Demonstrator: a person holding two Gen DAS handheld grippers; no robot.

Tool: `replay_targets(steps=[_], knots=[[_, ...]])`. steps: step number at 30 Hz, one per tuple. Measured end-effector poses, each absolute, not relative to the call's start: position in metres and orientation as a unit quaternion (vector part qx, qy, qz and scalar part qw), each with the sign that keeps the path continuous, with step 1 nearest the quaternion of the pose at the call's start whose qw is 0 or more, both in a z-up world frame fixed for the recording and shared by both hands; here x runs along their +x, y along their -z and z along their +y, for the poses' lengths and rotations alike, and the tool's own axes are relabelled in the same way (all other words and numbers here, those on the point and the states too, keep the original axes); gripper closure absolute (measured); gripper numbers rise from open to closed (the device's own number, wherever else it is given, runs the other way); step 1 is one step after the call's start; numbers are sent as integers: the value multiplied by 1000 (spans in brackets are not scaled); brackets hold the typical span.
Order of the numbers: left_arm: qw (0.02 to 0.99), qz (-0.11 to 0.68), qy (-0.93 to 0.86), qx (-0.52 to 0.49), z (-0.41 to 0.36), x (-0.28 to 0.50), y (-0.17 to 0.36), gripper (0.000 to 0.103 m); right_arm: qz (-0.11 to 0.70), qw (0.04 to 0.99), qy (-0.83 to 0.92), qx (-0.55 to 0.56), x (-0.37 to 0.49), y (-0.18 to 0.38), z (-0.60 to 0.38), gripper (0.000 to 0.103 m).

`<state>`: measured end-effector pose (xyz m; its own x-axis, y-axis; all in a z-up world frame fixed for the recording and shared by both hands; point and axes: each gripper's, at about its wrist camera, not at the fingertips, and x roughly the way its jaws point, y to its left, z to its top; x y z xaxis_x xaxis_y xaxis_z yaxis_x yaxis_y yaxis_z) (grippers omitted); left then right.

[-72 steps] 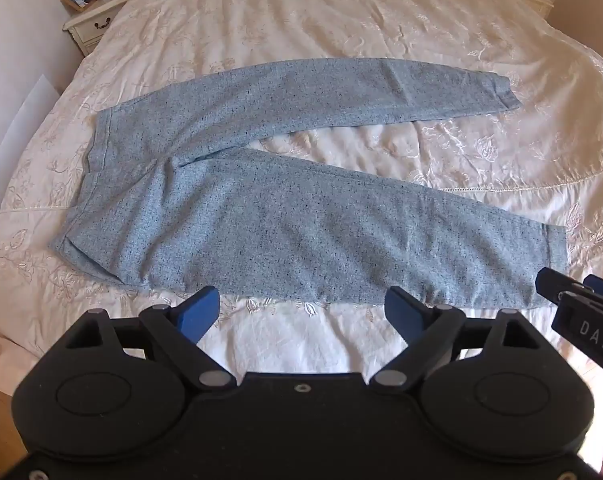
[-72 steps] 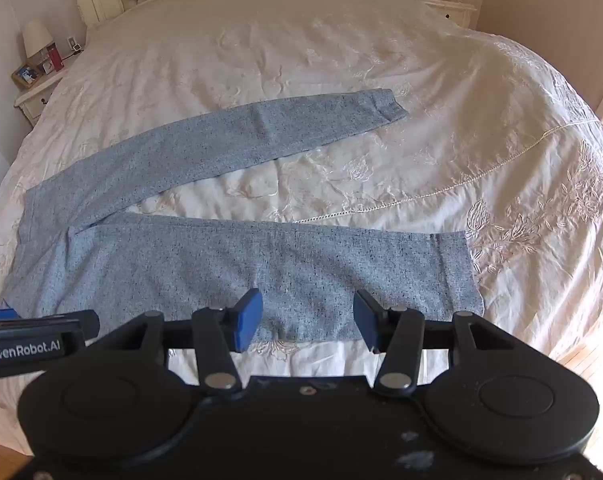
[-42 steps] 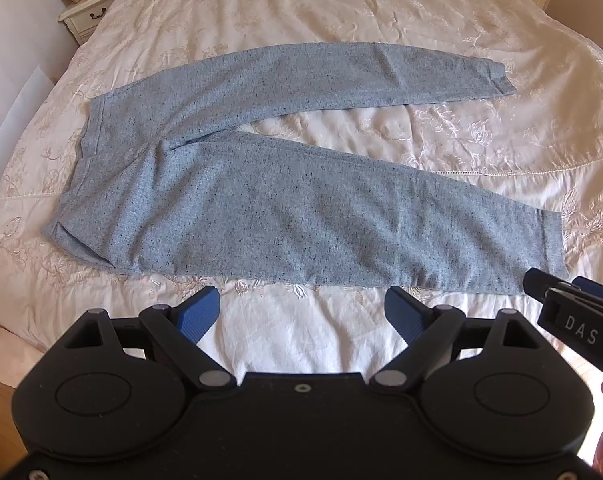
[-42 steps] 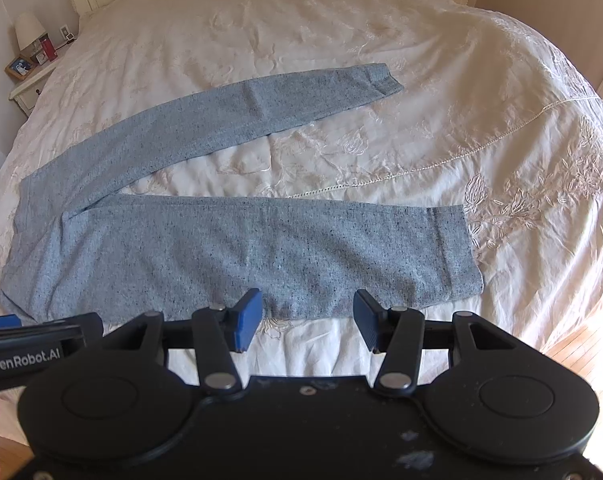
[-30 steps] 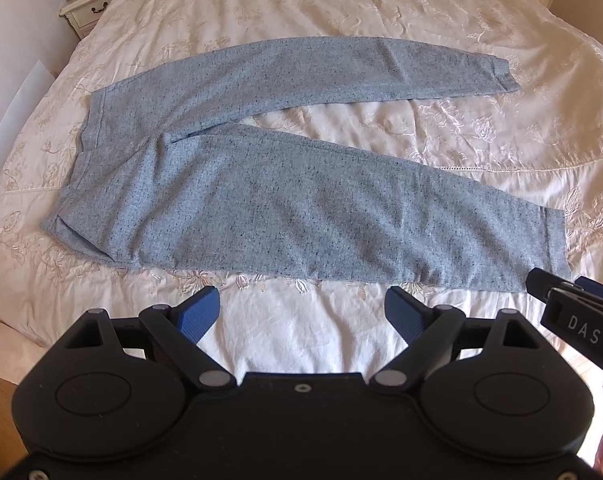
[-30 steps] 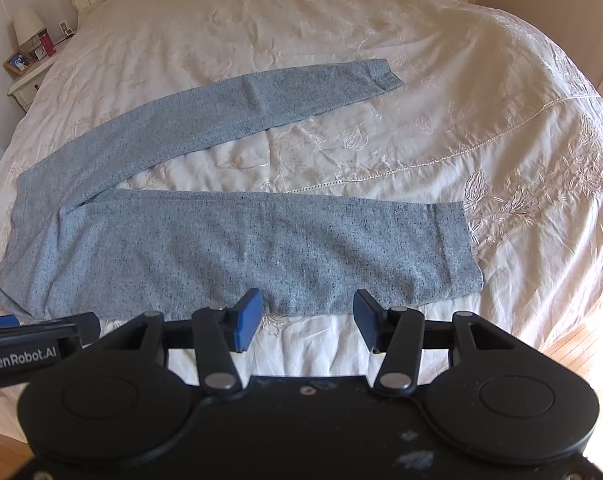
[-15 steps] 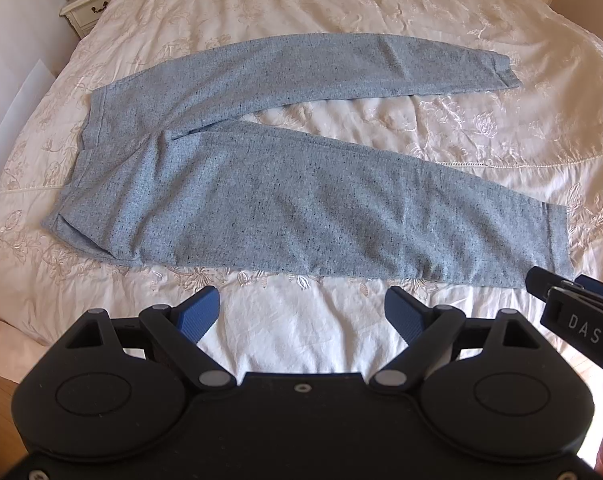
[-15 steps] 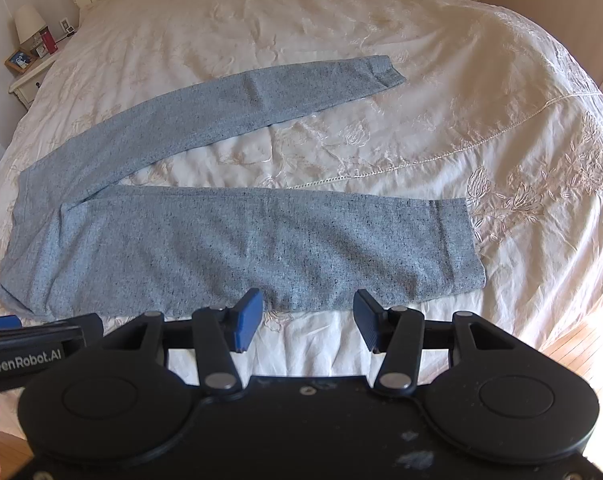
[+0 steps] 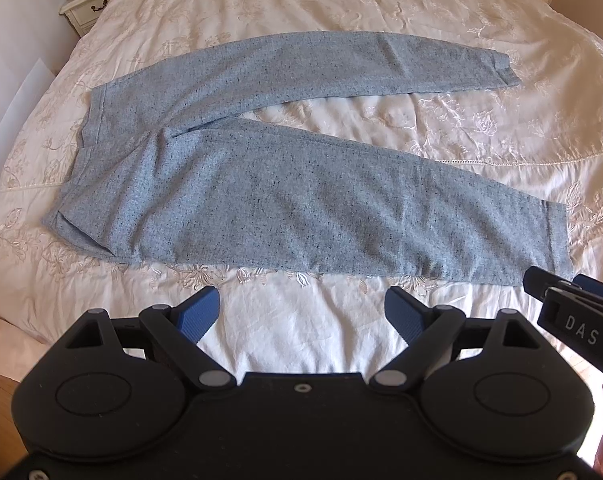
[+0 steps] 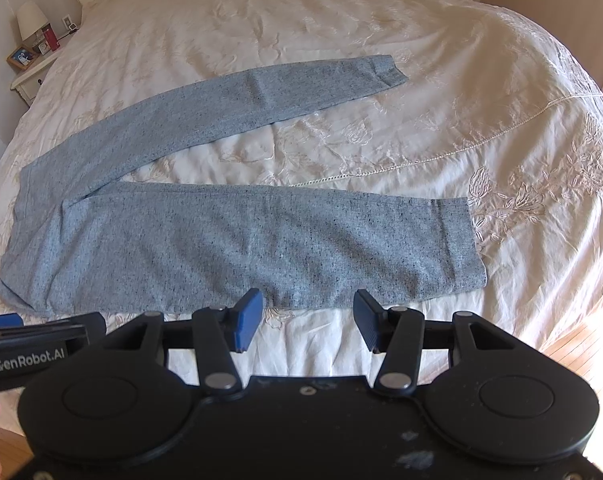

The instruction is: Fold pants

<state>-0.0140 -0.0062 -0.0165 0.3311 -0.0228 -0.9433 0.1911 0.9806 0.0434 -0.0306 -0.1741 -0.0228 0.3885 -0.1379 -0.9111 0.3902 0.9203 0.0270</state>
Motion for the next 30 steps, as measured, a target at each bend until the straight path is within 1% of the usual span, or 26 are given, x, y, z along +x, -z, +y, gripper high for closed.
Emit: replay_targets(steps=[30], knots=[[808, 580, 66, 80, -12, -15, 17, 13, 536, 822, 153, 117, -29, 24, -176, 50]])
